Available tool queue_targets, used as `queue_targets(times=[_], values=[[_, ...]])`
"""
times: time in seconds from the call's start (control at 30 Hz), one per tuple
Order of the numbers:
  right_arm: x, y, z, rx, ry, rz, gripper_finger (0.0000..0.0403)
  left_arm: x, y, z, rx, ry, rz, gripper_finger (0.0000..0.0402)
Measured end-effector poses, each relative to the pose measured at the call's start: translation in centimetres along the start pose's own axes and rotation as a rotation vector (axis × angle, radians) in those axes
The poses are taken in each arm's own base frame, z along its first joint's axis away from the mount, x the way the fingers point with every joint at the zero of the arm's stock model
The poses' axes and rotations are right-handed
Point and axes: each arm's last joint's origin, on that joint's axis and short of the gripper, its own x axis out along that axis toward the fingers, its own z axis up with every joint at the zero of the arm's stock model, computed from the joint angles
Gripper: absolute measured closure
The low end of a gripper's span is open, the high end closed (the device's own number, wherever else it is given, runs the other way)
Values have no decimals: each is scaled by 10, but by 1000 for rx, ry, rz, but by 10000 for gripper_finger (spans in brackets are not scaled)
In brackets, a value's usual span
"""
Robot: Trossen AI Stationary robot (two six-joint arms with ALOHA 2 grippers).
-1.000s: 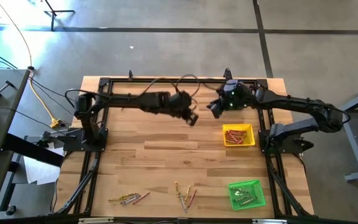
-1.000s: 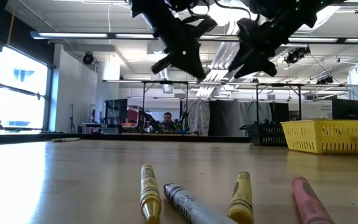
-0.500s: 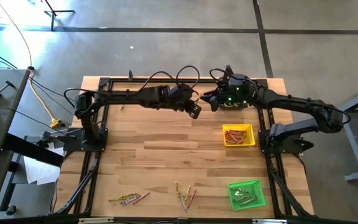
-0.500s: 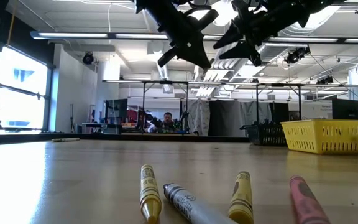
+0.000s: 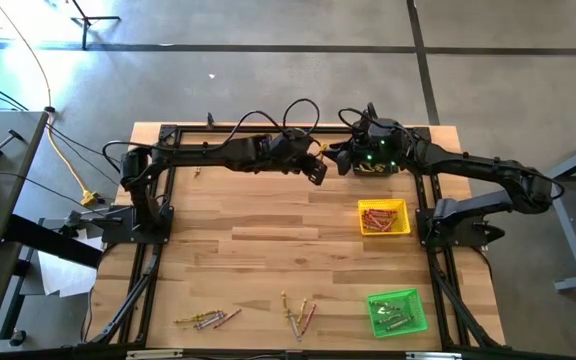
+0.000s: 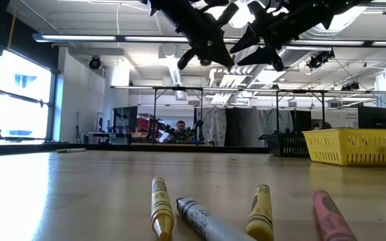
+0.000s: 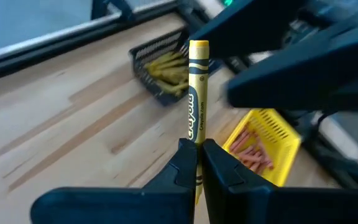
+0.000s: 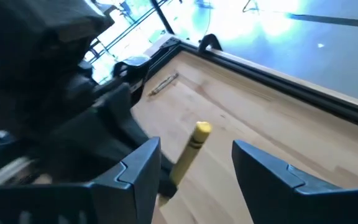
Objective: Sort crayons
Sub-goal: Put the yellow crayon into the black bin
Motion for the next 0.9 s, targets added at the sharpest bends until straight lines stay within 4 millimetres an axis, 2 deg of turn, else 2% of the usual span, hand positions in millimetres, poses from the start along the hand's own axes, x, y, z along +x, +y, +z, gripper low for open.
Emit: queue_targets(times=[0.3, 0.47, 0.73, 0.9], values=[[0, 0, 0, 17, -3, -4, 218, -1, -8, 3, -7, -53, -57, 401], [0, 0, 1, 50, -8, -1, 235, -2, -9, 5, -17, -63, -64, 401], [0, 0, 1, 57, -12, 1, 303, -2, -9, 5, -15, -64, -65, 401], [0, 1, 1, 58, -13, 7, 358, -2, -9, 5, 7, -71, -64, 381]])
